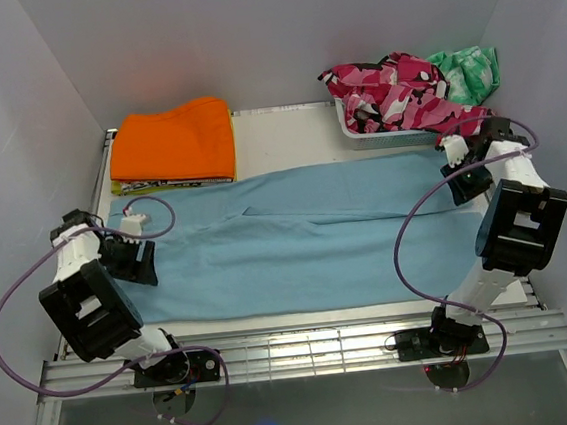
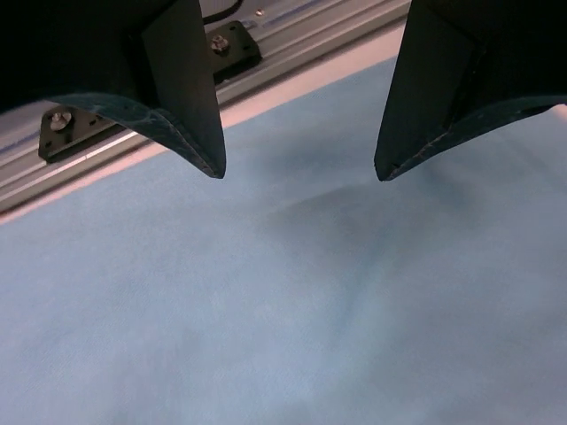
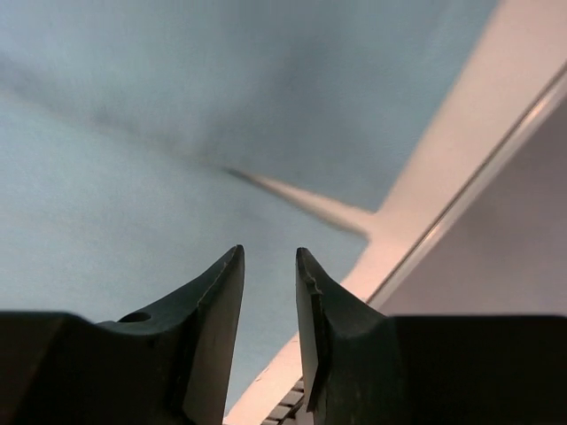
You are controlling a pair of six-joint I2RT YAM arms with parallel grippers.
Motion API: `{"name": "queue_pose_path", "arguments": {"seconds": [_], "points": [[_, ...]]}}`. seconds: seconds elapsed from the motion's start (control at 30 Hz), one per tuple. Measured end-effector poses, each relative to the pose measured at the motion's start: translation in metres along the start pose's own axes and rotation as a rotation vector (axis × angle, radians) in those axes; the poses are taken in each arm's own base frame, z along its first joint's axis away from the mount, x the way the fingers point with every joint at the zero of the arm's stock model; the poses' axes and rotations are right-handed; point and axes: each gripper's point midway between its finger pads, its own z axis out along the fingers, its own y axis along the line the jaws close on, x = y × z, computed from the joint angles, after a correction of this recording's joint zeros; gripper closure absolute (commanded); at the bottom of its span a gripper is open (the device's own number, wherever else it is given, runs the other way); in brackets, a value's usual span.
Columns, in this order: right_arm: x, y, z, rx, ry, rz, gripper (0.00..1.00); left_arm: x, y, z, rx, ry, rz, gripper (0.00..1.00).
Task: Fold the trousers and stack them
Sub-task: Flatten the trousers out
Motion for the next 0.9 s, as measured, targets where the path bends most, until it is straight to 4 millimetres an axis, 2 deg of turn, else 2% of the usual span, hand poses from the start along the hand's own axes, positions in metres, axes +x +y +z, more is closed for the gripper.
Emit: {"name": "queue_pose_path", "arguments": {"seconds": [0.07,0.17,0.2,0.27,0.37,0.5,0.6,0.77,0.83,0.9], "points": [[-0.03,-0.01,-0.016,0.025,-0.07,-0.008,0.64,-0.028,0.009,-0.019,-0.019,-0.071,0.012,0.18],[-0.076,-0.017,-0.036,0.047,-0.182,-0.018,0.64,-0.084,0.034,-0.055,-0.094,-0.211,0.048,0.18],[-0.084,-0.015,-0.038,0.044,-0.198,-0.027,0.64,-0.101,0.042,-0.065,-0.112,-0.255,0.054,0.18],[-0.103,-0.009,-0.036,0.026,-0.227,-0.027,0.66,-0.128,0.056,-0.075,-0.13,-0.315,0.044,0.18],[-0.114,0.006,-0.012,-0.019,-0.208,-0.014,0.66,-0.148,0.077,-0.064,-0.121,-0.345,-0.009,0.17],[-0.105,0.025,0.032,-0.076,-0.128,0.008,0.69,-0.147,0.092,-0.019,-0.051,-0.296,-0.116,0.18],[-0.076,0.031,0.06,-0.071,-0.038,0.016,0.7,-0.14,0.097,0.004,-0.02,-0.261,-0.164,0.21],[-0.059,0.018,0.057,0.021,-0.065,-0.029,0.71,-0.112,0.091,0.028,-0.02,-0.191,-0.162,0.32],[-0.045,0.018,0.053,0.053,-0.065,-0.062,0.73,-0.105,0.089,0.027,-0.047,-0.191,-0.127,0.34],[-0.029,0.019,0.049,0.075,-0.063,-0.089,0.75,-0.089,0.077,0.027,-0.052,-0.165,-0.094,0.35]]}}
